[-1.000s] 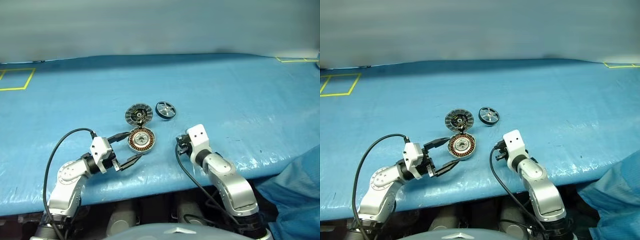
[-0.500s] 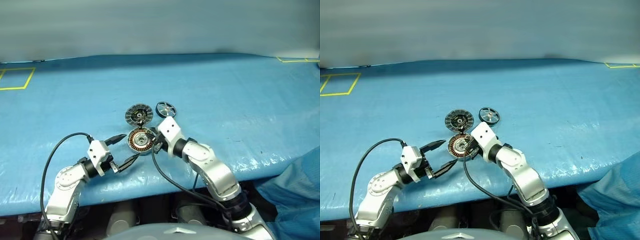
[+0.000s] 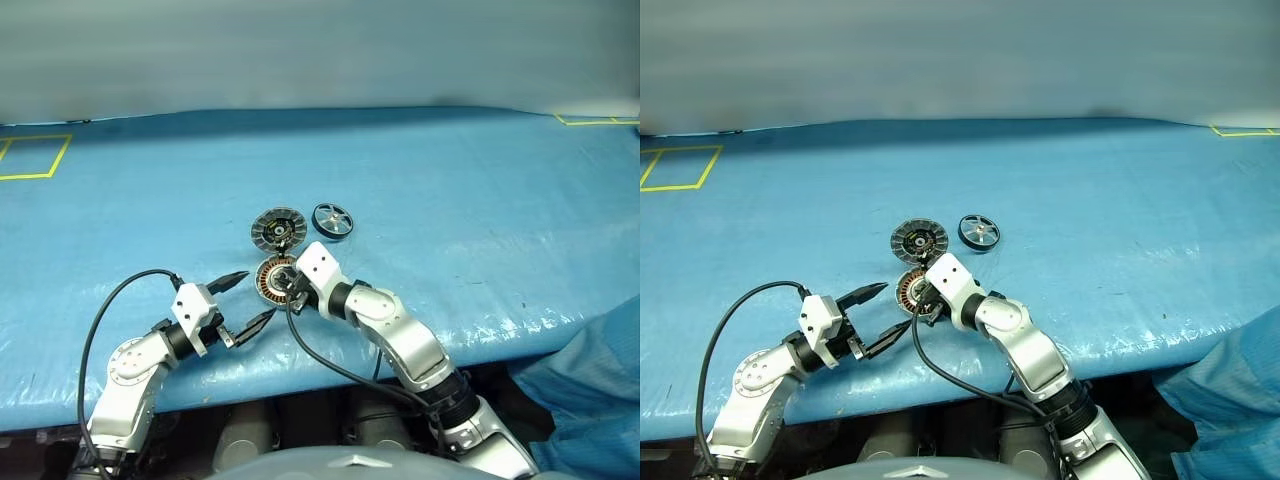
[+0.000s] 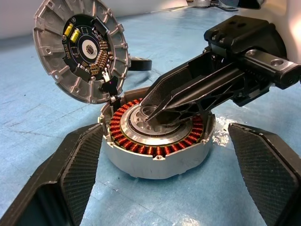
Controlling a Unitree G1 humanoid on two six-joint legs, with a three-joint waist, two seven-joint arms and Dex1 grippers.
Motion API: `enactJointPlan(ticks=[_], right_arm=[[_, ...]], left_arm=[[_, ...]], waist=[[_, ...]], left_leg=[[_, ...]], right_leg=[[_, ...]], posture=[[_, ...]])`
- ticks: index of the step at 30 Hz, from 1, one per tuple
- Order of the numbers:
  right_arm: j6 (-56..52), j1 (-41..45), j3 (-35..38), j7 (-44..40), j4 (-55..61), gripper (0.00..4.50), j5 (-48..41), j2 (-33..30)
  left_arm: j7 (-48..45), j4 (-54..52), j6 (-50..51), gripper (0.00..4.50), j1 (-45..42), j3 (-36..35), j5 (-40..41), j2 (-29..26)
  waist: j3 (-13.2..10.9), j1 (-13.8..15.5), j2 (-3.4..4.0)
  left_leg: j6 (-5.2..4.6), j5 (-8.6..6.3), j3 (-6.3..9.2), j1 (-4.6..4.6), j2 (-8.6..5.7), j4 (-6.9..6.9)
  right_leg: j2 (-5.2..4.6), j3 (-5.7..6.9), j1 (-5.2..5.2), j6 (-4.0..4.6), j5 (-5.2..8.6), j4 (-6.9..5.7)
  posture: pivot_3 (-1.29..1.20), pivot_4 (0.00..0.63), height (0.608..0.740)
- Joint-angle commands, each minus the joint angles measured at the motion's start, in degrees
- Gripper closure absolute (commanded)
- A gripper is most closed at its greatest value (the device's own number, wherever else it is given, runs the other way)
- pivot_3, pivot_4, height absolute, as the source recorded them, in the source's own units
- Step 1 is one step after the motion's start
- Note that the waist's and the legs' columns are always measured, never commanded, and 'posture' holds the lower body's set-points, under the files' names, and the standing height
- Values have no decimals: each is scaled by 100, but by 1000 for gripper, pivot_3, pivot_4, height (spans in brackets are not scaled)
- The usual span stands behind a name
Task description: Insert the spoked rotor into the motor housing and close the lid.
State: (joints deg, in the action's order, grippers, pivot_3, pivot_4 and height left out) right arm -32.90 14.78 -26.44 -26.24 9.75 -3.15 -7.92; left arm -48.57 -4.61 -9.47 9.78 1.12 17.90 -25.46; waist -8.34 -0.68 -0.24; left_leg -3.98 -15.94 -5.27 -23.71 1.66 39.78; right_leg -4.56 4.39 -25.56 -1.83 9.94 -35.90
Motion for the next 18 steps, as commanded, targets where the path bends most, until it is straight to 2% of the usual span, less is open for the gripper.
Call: enactJointPlan(ticks=[1, 18], right_arm=[[55, -26, 76, 30, 211, 3845, -4, 21], [-5, -73, 45, 62, 280, 3845, 18, -3]], left_arm=[[18, -273, -109, 0, 12, -43, -32, -53], [5, -204, -138, 0, -34, -41, -58, -65]], waist=[[0, 0, 0], [-1, 0, 1]], left_leg=[[0, 0, 0, 0, 0, 0], [2, -1, 0, 0, 0, -2]], right_leg=[[0, 0, 0, 0, 0, 0], [-2, 1, -2, 1, 1, 0]], posture=[[0, 150, 740], [0, 150, 740]])
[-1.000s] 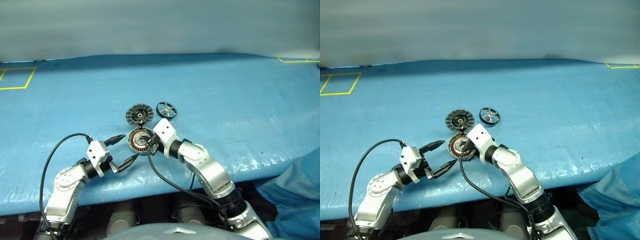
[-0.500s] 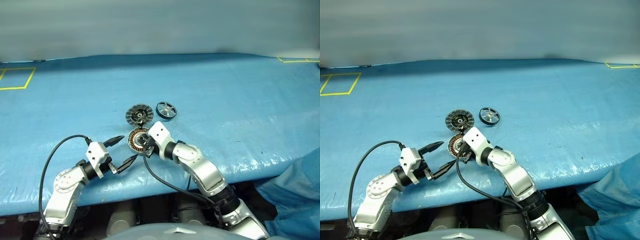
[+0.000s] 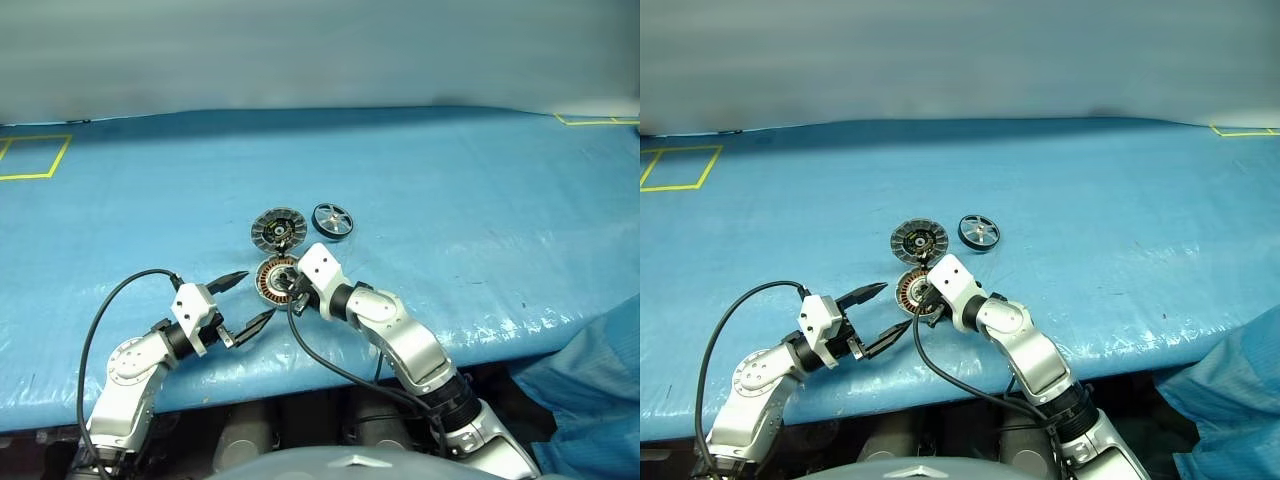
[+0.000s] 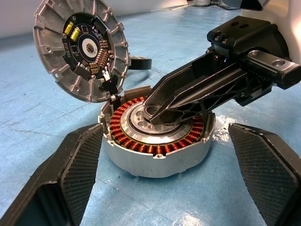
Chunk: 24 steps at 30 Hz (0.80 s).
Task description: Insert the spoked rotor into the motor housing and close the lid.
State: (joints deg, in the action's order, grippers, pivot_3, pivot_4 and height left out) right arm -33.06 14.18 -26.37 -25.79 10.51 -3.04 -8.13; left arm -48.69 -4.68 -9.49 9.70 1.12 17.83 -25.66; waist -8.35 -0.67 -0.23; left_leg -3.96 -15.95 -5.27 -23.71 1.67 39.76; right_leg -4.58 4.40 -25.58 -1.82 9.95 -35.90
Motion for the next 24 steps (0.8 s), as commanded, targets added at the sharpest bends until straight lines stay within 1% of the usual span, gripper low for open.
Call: enactJointPlan(ticks=[1, 3, 4, 17, 20, 24], right_arm=[[12, -12, 42, 13, 211, 3495, -4, 25], [59, -3, 29, 5, 226, 2797, 10, 18], [88, -3, 34, 2, 240, 2590, 4, 23], [74, 101, 227, -13, 521, 2590, -194, 158], [81, 133, 312, -6, 438, 3172, -236, 226], [145, 160, 319, 35, 207, 4435, -145, 205]], left_arm=[[18, -195, -134, 0, -25, -41, -52, -44], [17, -199, -123, 0, -22, -39, -52, -47], [18, -201, -117, 0, -21, -38, -52, -47], [39, -161, -145, 0, -28, -32, -88, 0], [55, -156, -156, 0, -42, -27, -110, 9], [33, -177, -177, 0, -54, -3, -105, 31]], waist=[[0, 0, 0], [0, 0, 0], [0, 0, 0], [-1, 0, 1], [-1, 1, 1], [-1, 0, 1]], left_leg=[[0, 0, 0, 0, 0, 0], [0, 0, 0, 0, 0, -1], [0, 0, 0, 0, 0, -1], [2, 0, 0, -1, 0, -9], [2, -1, 0, -1, 0, -10], [2, -1, 0, 0, 0, -11]], right_leg=[[0, 0, 0, 0, 0, 0], [-1, 1, -1, 0, 0, 0], [-1, 1, -1, 0, 0, 0], [-1, 4, -2, 3, 2, 3], [-1, 4, -3, 3, 2, 4], [-2, 6, -2, 3, 2, 5]], posture=[[0, 150, 740], [0, 150, 740], [0, 150, 740], [0, 150, 740], [0, 150, 740], [0, 150, 740]])
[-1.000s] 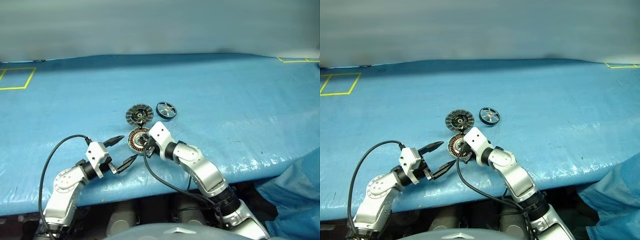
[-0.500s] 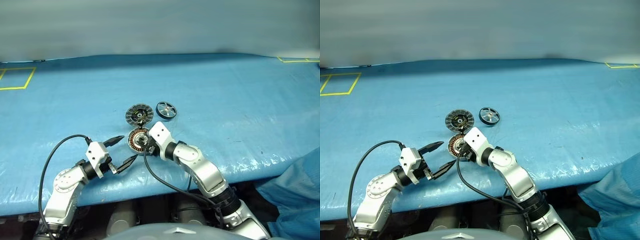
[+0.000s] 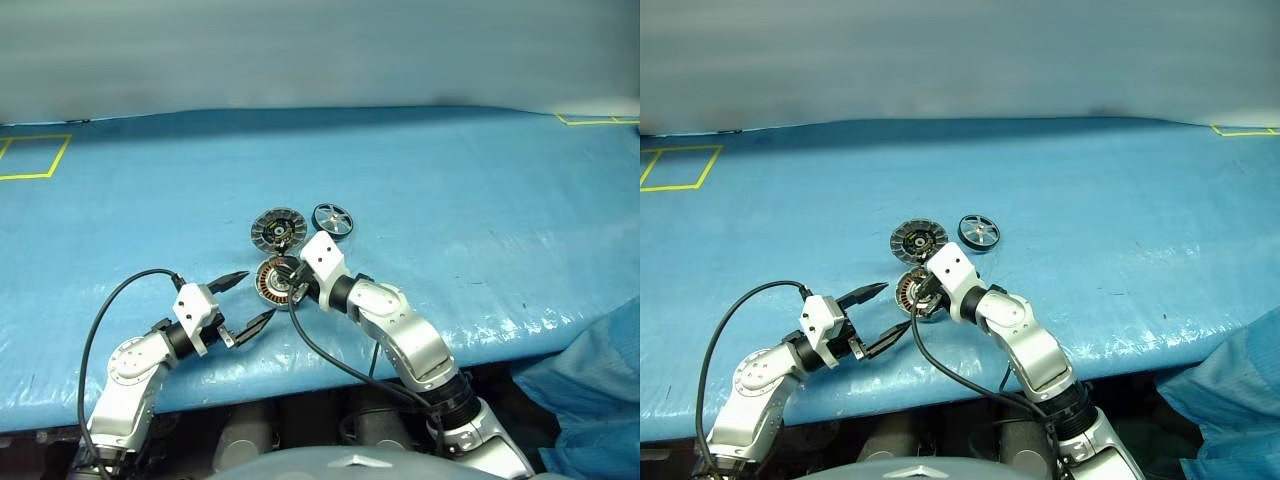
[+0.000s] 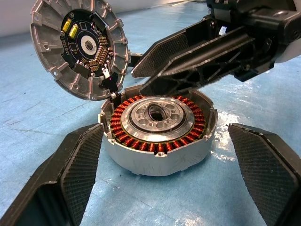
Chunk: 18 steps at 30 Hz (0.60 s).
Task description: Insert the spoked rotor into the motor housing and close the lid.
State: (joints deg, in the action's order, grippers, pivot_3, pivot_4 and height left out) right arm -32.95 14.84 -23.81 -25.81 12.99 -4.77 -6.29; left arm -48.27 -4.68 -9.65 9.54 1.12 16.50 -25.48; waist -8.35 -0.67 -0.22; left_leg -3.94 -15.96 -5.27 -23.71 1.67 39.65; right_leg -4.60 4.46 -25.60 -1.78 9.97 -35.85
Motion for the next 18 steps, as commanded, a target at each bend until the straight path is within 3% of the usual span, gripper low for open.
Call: enactJointPlan(ticks=[1, 18], right_arm=[[114, 94, 41, -10, -62, 4472, 25, -13], [86, 41, -70, -125, -90, 4472, 5, -69]], left_arm=[[-15, -183, -157, 0, -43, 6, 26, 15], [15, -178, -122, 0, -73, 18, -28, 8]], waist=[[0, 0, 0], [-1, -1, 2]], left_leg=[[0, 0, 0, 0, 0, 0], [1, 1, 0, -1, 1, -4]], right_leg=[[0, 0, 0, 0, 0, 0], [0, 2, 2, 3, 2, 0]], posture=[[0, 150, 740], [0, 150, 740]])
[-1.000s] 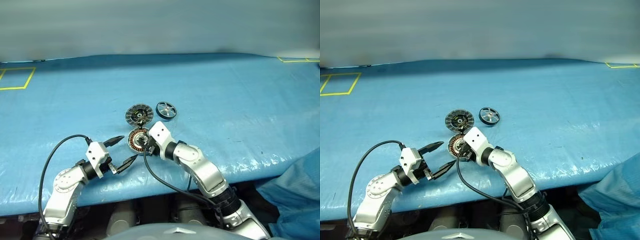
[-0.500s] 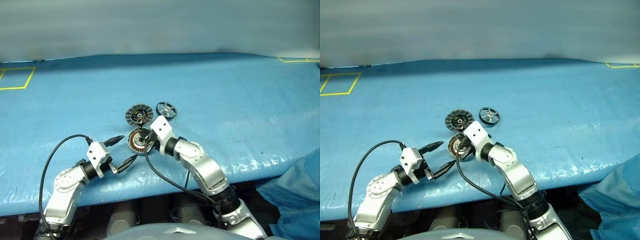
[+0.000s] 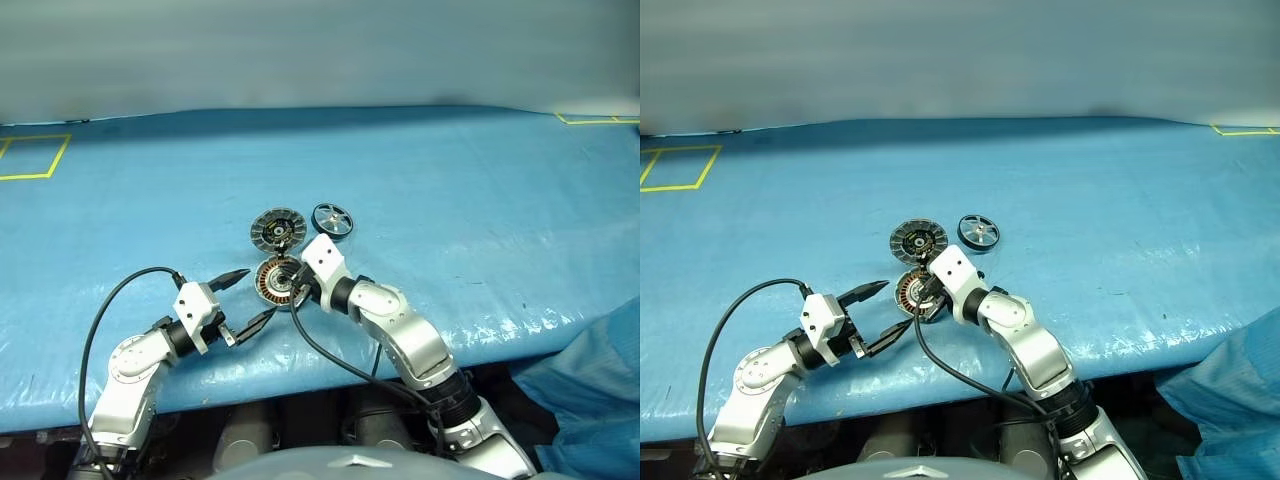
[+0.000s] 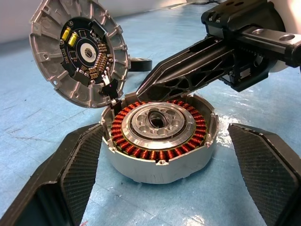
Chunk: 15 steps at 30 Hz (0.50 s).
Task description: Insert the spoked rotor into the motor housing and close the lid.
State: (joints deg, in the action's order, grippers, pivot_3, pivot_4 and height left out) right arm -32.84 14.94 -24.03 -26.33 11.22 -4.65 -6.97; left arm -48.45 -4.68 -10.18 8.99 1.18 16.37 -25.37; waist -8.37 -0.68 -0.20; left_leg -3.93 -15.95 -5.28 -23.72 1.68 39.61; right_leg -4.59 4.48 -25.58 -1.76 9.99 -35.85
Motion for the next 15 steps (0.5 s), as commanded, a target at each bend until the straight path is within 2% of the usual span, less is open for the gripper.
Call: enactJointPlan(ticks=[1, 15], right_arm=[[72, 27, -68, -79, 86, 4472, -3, -10], [64, 66, -108, -30, -397, 4472, 87, 31]], left_arm=[[57, -178, -55, 0, -13, 8, -36, -10], [126, -179, -103, 0, 66, -6, -60, -6]], waist=[[0, -1, 0], [-1, -3, 1]], left_leg=[[0, 0, 0, 0, 0, 0], [1, 0, 1, 6, 1, -1]], right_leg=[[0, 0, 0, 0, 0, 0], [0, 2, -1, 1, 1, 1]], posture=[[0, 150, 740], [0, 150, 740]])
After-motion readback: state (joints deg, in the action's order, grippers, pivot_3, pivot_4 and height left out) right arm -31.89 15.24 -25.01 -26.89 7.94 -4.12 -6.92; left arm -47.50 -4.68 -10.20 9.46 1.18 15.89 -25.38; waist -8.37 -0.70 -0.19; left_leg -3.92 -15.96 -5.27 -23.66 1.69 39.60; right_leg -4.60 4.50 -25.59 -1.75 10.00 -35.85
